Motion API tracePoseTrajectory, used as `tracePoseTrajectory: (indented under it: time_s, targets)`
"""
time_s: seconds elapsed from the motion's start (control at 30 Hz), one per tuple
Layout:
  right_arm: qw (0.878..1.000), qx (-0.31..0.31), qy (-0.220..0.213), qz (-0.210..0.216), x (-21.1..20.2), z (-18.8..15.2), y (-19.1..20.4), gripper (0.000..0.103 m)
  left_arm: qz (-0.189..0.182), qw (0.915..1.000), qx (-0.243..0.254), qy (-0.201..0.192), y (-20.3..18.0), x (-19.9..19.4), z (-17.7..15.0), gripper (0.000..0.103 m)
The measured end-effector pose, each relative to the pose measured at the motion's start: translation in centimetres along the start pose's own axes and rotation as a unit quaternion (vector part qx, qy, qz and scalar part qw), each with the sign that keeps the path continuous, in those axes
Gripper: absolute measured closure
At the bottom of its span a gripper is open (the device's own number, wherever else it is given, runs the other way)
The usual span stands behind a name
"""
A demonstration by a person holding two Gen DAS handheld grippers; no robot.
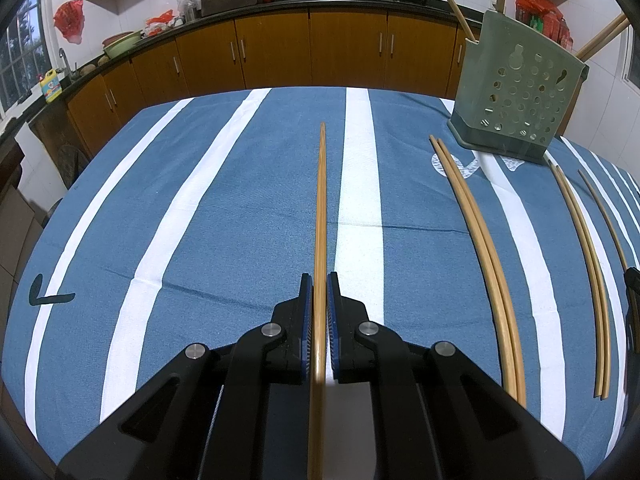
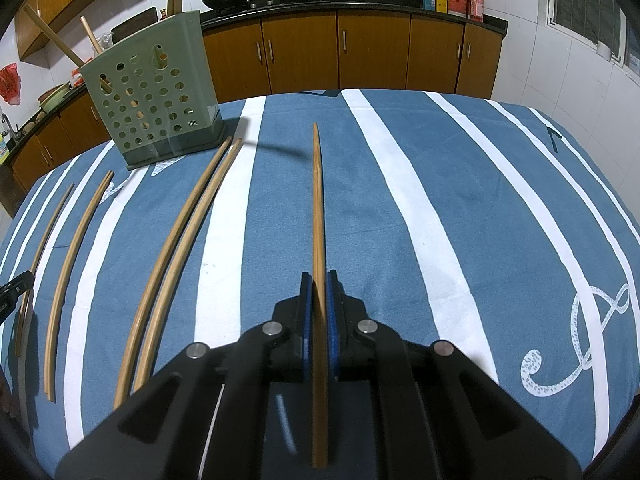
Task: Organize utensils
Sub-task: 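Lift the held chopsticks off the cloth with both tools, then carry the chopsticks with both tools up over the green holder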
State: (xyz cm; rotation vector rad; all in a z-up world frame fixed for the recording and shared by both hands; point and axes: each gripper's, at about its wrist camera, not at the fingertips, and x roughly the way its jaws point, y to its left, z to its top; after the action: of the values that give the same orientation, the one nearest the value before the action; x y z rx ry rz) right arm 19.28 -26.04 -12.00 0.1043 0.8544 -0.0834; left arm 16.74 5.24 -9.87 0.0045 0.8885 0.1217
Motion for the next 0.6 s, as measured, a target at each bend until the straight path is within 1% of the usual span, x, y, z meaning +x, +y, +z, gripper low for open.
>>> tracePoseTrajectory:
  time_s: [0.43, 0.6]
  targets:
    - [1.000, -0.002, 0.000, 0.000, 0.0, 0.0, 0.0, 0.095, -0.002, 1.0000, -0.002, 0.000, 0.0, -0.1, 0.0, 0.095]
    - [1.000, -0.008, 0.002, 0.008, -0.9, -1.2, 0.1, 0.095, -0.002, 0.9999, 0.012, 0.000, -0.2, -0.5, -0.6, 0.095]
